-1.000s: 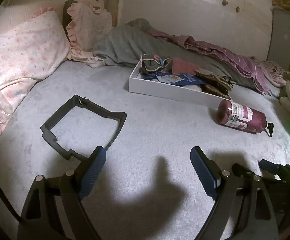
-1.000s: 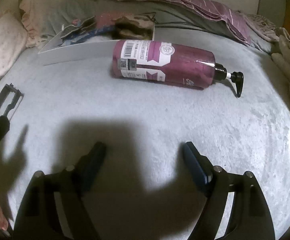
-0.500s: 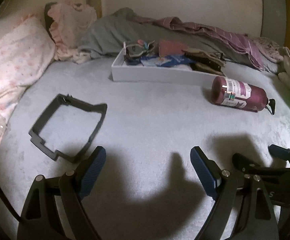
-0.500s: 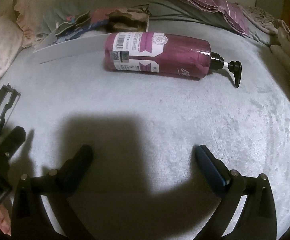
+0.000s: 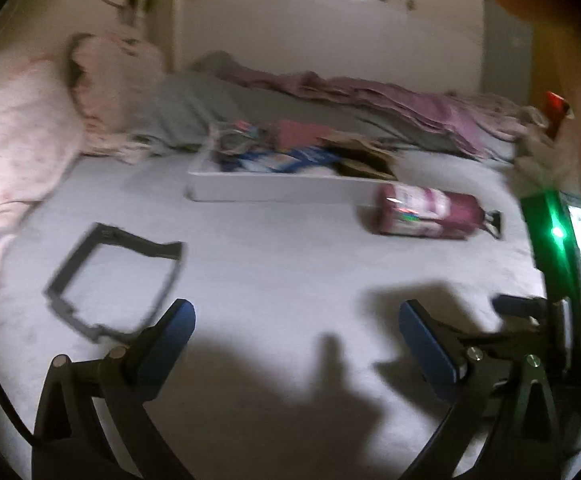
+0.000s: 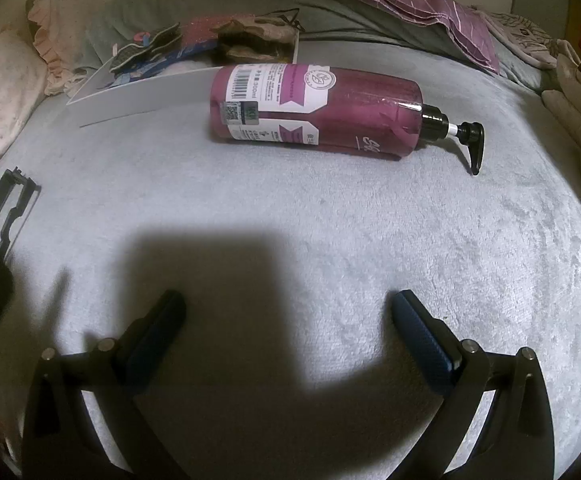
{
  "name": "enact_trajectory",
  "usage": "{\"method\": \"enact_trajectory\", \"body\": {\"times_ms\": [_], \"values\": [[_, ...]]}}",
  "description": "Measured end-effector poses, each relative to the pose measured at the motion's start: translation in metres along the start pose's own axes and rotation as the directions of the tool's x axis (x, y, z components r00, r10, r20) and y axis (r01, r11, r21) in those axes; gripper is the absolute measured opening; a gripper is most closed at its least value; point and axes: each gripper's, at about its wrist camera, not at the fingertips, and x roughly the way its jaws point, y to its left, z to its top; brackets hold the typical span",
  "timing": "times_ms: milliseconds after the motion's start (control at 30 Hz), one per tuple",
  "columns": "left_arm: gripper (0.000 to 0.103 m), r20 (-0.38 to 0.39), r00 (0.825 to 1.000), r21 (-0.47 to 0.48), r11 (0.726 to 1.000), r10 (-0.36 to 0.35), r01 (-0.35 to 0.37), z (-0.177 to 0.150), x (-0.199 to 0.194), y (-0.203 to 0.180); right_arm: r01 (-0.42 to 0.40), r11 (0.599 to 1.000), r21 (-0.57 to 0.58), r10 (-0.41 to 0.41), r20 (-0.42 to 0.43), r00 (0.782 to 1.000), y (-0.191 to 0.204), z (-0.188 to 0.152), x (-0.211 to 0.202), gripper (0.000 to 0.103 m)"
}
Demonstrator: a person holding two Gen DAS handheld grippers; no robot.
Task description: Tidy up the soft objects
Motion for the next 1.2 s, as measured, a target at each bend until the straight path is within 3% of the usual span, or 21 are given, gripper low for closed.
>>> {"method": "enact_trajectory", "body": {"times_ms": [233, 400, 533, 700, 900, 1033, 1100, 1200], "values": [[0.103, 0.006, 0.996, -0.014, 0.996, 0.087, -0.087, 0.001, -0.002, -0.001, 0.000, 1.000, 0.000, 0.000, 0.000, 1.000, 0.000, 0.000, 0.000, 0.103], [0.103, -0.105, 0.992, 0.040, 0.996, 0.077, -0.074, 0.000, 0.018, -0.009, 0.000, 1.000, 0.000, 0.000, 0.000, 1.000, 0.000, 0.000, 0.000, 0.103], [0.103, -0.162, 0.977, 0.020, 0.990, 0.141, -0.140, -0.013, 0.014, 0.003, 0.006, 1.000, 0.001, -0.006, -0.002, 1.000, 0.000, 0.000, 0.001, 0.103], [0.103, -0.206, 0.974, 0.016, 0.995, 0.098, -0.097, -0.016, 0.024, 0.006, 0.004, 1.000, 0.002, -0.004, -0.001, 1.000, -0.001, 0.000, 0.001, 0.103], [0.103, -0.151, 0.979, 0.009, 0.991, 0.137, -0.137, -0.012, 0.011, 0.005, 0.005, 1.000, 0.002, -0.005, -0.001, 1.000, 0.000, 0.001, 0.001, 0.103], [0.103, -0.148, 0.988, 0.023, 0.999, 0.049, -0.046, -0.010, 0.013, 0.001, 0.005, 1.000, 0.001, -0.005, -0.001, 1.000, 0.000, 0.000, 0.001, 0.103], [0.103, -0.141, 0.985, 0.039, 0.994, 0.104, -0.100, -0.011, 0.011, -0.002, 0.004, 1.000, 0.002, -0.004, -0.001, 1.000, -0.001, 0.000, 0.001, 0.103], [0.103, -0.133, 0.986, 0.038, 0.995, 0.097, -0.092, -0.010, 0.009, -0.002, 0.004, 1.000, 0.002, -0.004, -0.001, 1.000, -0.001, 0.000, 0.001, 0.103]]}}
